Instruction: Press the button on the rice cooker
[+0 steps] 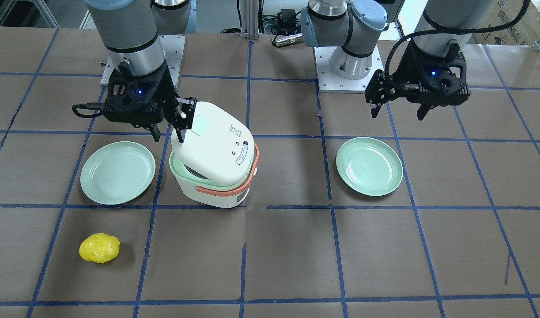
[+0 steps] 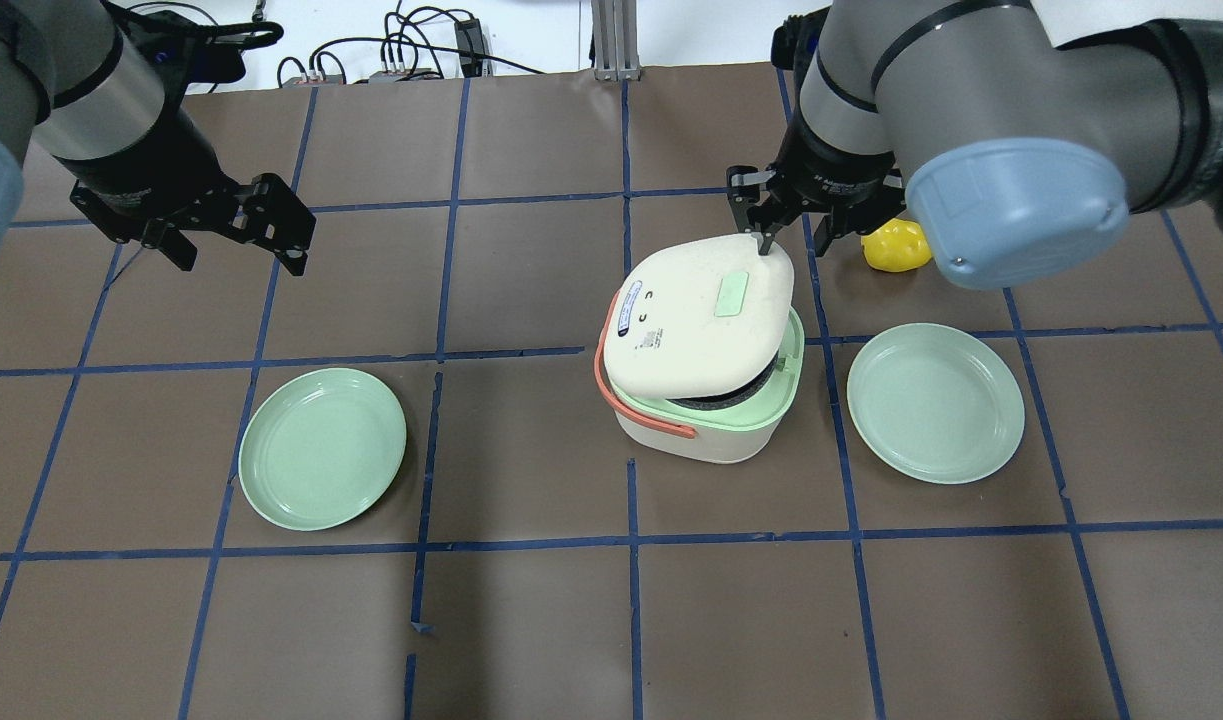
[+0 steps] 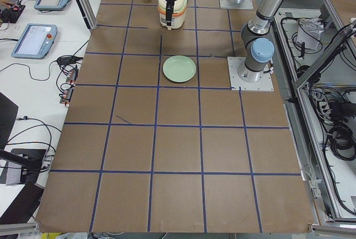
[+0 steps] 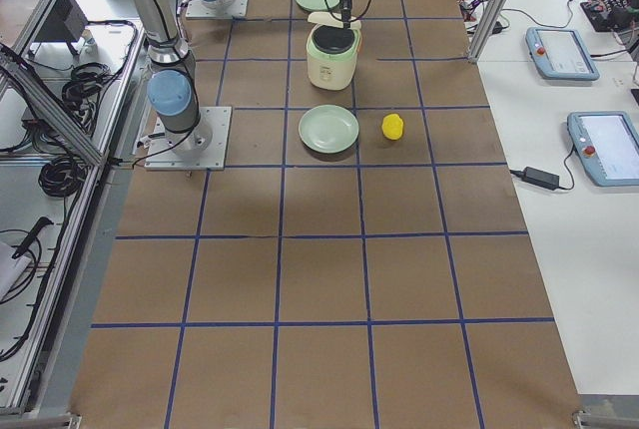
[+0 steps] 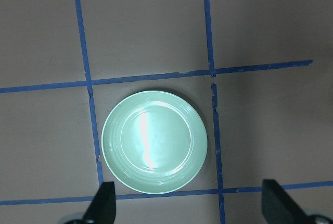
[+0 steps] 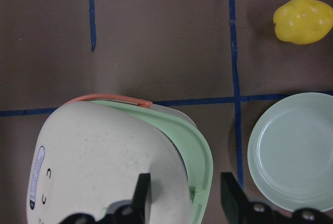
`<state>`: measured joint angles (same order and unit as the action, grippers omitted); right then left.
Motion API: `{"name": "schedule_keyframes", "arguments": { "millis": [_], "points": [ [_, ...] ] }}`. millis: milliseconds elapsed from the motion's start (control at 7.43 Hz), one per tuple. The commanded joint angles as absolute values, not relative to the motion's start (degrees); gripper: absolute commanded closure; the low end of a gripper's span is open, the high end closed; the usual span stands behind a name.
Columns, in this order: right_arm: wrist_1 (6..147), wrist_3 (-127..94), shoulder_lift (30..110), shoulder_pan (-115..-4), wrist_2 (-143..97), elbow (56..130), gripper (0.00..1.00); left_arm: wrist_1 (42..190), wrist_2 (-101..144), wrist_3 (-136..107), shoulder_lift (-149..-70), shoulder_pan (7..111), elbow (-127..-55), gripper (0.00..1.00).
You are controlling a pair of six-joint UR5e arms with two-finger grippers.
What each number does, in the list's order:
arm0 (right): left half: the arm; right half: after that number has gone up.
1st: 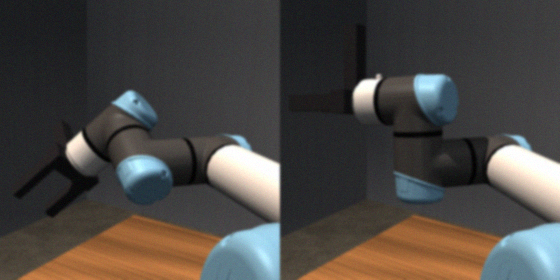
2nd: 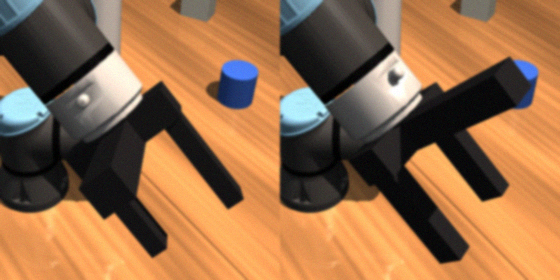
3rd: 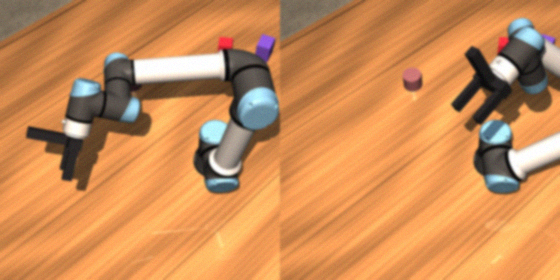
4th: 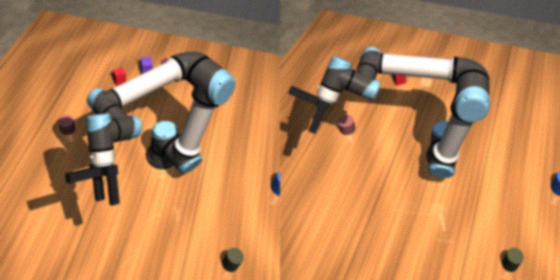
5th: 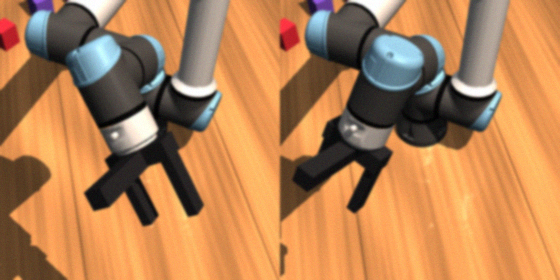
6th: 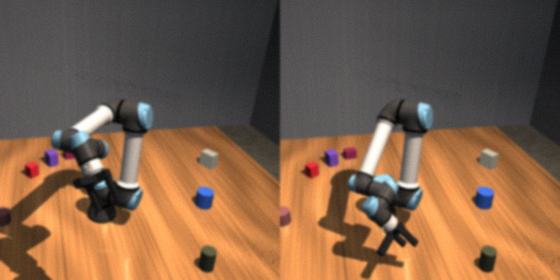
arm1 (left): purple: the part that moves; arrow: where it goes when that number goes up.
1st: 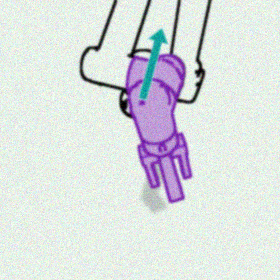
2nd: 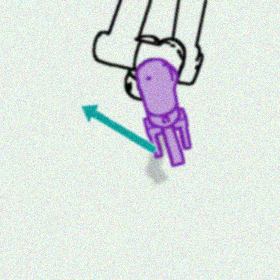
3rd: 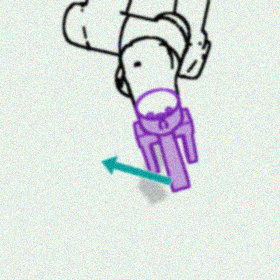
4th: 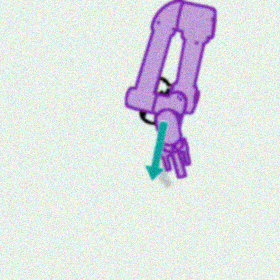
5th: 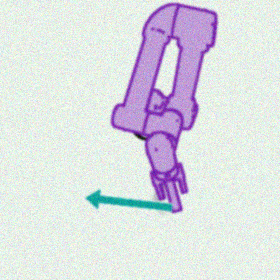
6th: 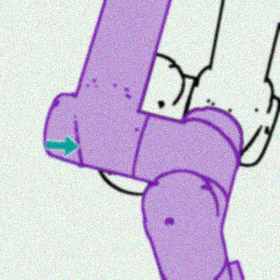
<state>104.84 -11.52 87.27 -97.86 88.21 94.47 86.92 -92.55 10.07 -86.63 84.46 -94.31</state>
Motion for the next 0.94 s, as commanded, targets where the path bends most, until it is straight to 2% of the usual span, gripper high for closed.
{"name": "schedule_keyframes", "arguments": {
  "millis": [0,135,269,404,808],
  "points": [
    [104.7,-5.8,87.5,-93.3,87.4,93.6,0.3,86.9,-92.5,10.0,-86.7,84.5,-94.3,0.0],
    [104.7,-3.5,87.5,-91.9,87.3,93.8,0.14,86.9,-92.5,10.0,-86.7,84.5,-94.3,0.0],
    [104.7,-3.4,87.5,-91.8,87.3,93.9,0.04,86.9,-92.5,10.1,-86.6,84.5,-94.3,0.0],
    [104.6,-3.4,87.6,-91.8,87.4,94.0,0.0,86.9,-92.5,10.0,-86.7,84.5,-94.3,0.0],
    [96.0,-3.4,89.5,-91.9,88.0,91.2,0.0,86.9,-92.5,10.1,-86.7,84.5,-94.3,0.0]
  ]
}}
